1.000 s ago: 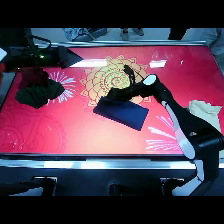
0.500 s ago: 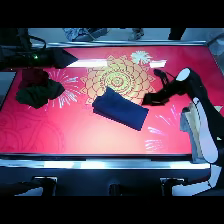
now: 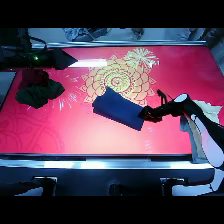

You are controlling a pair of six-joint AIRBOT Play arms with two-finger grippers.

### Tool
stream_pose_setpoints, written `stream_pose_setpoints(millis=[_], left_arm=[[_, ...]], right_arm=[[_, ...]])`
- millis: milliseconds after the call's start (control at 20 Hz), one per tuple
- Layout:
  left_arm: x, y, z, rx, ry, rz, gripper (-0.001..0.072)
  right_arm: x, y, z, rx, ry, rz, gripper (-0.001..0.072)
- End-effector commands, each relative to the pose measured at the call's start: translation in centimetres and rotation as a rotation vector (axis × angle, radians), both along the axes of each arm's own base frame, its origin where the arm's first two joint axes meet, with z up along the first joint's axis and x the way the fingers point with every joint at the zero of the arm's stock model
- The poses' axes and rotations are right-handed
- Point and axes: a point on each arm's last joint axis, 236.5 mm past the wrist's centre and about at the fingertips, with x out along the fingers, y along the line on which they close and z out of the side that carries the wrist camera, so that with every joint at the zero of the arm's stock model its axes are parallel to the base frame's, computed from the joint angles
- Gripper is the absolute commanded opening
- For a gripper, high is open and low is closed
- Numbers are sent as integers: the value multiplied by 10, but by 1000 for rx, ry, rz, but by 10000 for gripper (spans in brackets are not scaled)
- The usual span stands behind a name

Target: Fold the shirts.

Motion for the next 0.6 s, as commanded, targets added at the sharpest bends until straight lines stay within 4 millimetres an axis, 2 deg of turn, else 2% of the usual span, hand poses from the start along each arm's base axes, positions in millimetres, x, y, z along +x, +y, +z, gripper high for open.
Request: stream_pose_setpoints(millis=[0,50,150,250,300,400,550], left_arm=[[1,0,-3,3,7,-2,30],[2,0,-5,4,10,-2,30],[4,1,-9,16,15,2,30],[6,7,-16,51,18,11,30],[6,10,-19,72,19,16,30],[7,14,-23,95,20,22,30],[9,16,-25,116,10,23,30]], right_arm=[[0,23,5,77,0,-30,200],[1,27,14,115,-19,-16,43],[10,22,45,137,-145,55,44],[24,-5,94,103,-273,83,44],[32,-26,121,66,-326,65,43],[43,-84,176,-29,-388,-43,44],[33,-172,237,-165,-439,-188,44]])
